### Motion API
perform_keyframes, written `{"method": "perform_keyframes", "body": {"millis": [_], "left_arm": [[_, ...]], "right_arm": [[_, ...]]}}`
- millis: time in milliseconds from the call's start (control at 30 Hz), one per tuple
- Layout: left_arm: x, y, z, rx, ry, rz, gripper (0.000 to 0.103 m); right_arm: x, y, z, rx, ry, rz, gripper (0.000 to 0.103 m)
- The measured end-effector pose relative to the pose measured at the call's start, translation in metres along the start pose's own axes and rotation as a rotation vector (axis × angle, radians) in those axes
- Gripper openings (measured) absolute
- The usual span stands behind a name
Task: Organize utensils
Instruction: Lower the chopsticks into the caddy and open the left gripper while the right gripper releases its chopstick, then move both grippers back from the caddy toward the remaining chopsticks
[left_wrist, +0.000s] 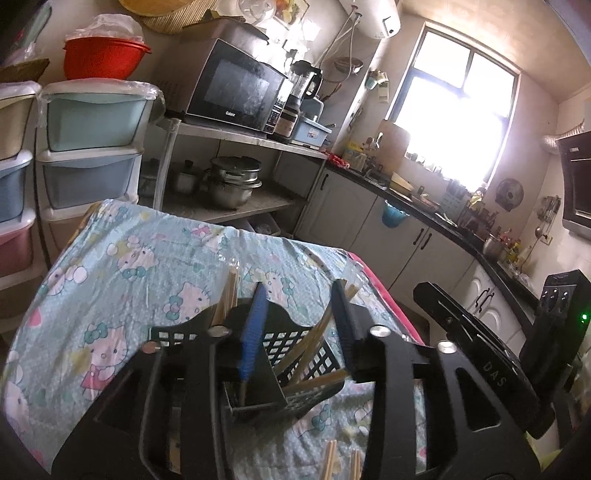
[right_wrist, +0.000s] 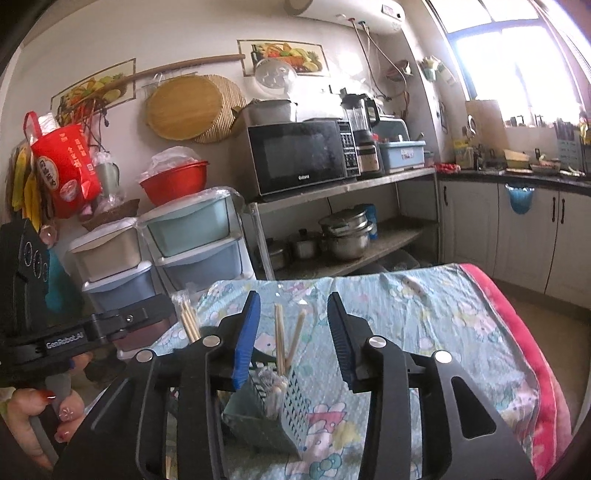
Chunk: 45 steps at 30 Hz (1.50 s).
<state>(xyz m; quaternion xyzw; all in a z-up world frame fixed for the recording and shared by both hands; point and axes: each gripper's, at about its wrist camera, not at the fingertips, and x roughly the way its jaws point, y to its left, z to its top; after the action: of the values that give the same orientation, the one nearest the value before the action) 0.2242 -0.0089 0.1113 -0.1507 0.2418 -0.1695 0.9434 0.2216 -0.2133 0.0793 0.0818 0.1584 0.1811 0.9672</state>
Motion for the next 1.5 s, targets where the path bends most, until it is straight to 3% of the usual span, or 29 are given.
{"method": "perform_keyframes", "body": {"millis": [333, 633, 667, 700, 733, 1500], "left_arm": [[-0.012, 0.007, -0.006, -0.026, -0.015, 0.019, 0.054], [-0.027, 0.010, -0.015, -0.039, -0.026, 0.056, 0.056], [-0.028, 0.011, -0.018, -0.041, -0.026, 0.061, 0.065], [-0.030, 0.013, -0.020, -0.046, -0.030, 0.067, 0.089], [-0.033, 0.014, -0.022, -0.052, -0.038, 0.069, 0.092], [-0.047, 0.033, -0.057, -0.103, 0.010, 0.120, 0.092]], "right_arm": [[-0.013, -0.008, -0.006, 0.047, 0.041, 0.013, 0.043], [-0.026, -0.009, -0.015, 0.059, 0.073, 0.028, 0.049], [-0.028, -0.009, -0.016, 0.062, 0.075, 0.031, 0.050], [-0.030, -0.009, -0.017, 0.063, 0.078, 0.034, 0.050], [-0.031, -0.008, -0.017, 0.061, 0.082, 0.037, 0.050], [-0.039, 0.001, -0.055, 0.056, 0.190, 0.072, 0.052]]}}
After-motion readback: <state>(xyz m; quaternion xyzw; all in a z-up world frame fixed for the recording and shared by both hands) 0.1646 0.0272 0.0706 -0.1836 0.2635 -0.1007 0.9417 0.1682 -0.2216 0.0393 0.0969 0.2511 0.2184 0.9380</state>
